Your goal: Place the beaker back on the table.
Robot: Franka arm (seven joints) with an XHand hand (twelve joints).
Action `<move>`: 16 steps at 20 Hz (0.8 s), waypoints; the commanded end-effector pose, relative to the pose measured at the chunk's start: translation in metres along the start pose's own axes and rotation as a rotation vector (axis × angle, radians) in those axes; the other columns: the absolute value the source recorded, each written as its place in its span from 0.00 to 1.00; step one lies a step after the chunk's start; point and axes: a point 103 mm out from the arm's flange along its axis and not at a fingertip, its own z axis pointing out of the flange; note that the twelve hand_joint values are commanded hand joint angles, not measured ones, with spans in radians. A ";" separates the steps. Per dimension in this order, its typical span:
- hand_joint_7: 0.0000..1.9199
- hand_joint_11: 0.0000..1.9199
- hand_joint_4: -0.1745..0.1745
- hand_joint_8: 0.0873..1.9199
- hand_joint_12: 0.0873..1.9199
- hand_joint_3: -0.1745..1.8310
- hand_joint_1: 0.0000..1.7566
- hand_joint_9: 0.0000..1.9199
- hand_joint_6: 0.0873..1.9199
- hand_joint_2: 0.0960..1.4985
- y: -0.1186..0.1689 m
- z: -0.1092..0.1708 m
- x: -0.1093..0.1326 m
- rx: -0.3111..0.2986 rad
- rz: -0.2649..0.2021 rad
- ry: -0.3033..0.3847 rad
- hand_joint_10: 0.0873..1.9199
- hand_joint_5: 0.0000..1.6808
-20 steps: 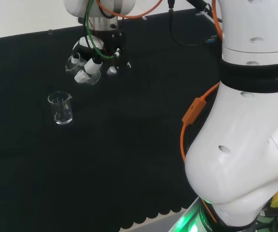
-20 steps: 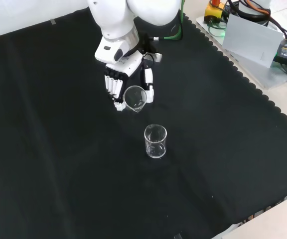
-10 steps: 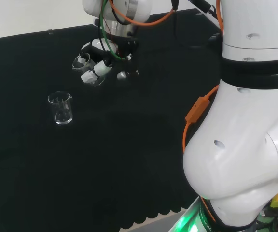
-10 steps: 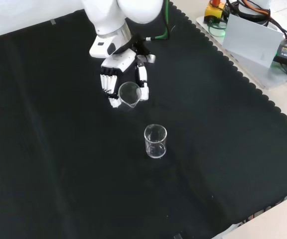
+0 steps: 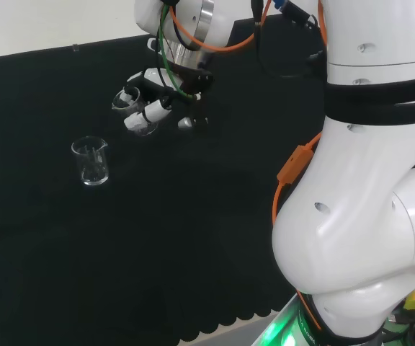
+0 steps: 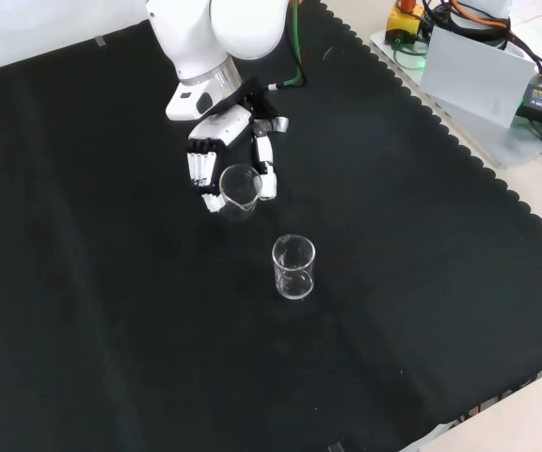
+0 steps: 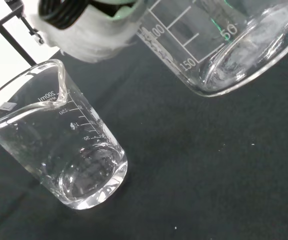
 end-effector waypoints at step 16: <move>0.56 0.55 0.00 0.48 0.47 0.00 0.72 0.71 0.49 0.76 0.021 0.041 -0.013 -0.076 -0.020 0.087 0.53 0.60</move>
